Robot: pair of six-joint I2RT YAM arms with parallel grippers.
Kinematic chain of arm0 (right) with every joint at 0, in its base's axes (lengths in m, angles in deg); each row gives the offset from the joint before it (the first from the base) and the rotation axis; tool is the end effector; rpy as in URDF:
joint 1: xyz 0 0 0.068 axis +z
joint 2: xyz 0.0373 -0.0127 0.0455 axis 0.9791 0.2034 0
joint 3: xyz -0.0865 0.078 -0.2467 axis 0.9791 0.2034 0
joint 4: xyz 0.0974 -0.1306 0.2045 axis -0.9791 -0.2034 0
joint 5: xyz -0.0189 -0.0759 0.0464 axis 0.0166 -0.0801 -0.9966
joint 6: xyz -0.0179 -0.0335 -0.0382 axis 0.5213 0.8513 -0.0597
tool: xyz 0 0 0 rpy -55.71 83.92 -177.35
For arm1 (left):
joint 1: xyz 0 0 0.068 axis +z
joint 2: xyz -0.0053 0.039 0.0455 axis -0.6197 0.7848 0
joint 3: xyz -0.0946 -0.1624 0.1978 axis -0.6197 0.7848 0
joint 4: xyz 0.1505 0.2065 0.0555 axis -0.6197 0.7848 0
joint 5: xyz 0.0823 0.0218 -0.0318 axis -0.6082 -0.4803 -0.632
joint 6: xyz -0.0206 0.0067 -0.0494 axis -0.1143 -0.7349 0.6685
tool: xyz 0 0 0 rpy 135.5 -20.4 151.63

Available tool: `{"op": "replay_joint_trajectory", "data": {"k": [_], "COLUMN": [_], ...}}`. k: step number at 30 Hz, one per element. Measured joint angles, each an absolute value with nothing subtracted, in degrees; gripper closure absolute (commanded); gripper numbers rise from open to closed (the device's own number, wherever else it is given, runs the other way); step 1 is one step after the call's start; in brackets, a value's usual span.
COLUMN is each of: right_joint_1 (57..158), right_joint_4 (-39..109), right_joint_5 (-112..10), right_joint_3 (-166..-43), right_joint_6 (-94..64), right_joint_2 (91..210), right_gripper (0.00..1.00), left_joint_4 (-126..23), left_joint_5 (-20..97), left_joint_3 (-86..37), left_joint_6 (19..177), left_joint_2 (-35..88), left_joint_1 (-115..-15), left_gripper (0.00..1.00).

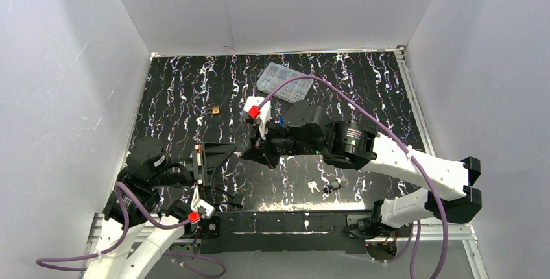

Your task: Unlock with the key

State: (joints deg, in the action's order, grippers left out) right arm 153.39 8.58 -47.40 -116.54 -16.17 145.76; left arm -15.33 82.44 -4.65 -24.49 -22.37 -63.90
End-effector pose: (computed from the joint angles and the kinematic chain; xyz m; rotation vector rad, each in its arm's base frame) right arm 0.0727 0.2837 0.4466 -1.1478 1.6265 1.0505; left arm 0.0527 -0.0564 0.3769 1.6725 -0.0277 0.3435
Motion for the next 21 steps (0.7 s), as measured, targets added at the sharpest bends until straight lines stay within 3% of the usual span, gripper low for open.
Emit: {"op": "replay_joint_trajectory", "data": {"k": [8, 14, 15, 19, 21], "right_joint_1": [153.39, 153.37, 153.37, 153.37, 153.37], "right_joint_4": [8.84, 9.43, 9.52, 9.98, 10.44], "right_joint_5": [-47.44, -47.25, -47.12, -46.74, -46.74], "right_joint_3": [-117.16, -117.16, -117.16, -117.13, -117.11], "right_joint_6": [-16.32, -17.17, -17.28, -18.00, -18.55], "right_joint_2": [146.61, 146.74, 146.76, 146.74, 146.70], "right_gripper": [0.99, 0.97, 0.93, 0.54, 0.48], "left_joint_4": [-15.18, -14.59, -14.59, -14.83, -15.57], "left_joint_5": [81.77, 80.52, 80.41, 79.56, 78.97], "left_joint_3": [-4.65, -4.65, -4.65, -4.65, -4.54], "left_joint_6": [-24.38, -24.16, -24.16, -23.92, -23.38], "left_joint_2": [-22.37, -22.37, -22.37, -22.39, -22.44], "left_joint_1": [-63.92, -63.90, -63.92, -63.90, -63.92], "left_gripper": [0.99, 1.00, 1.00, 1.00, 1.00]}}
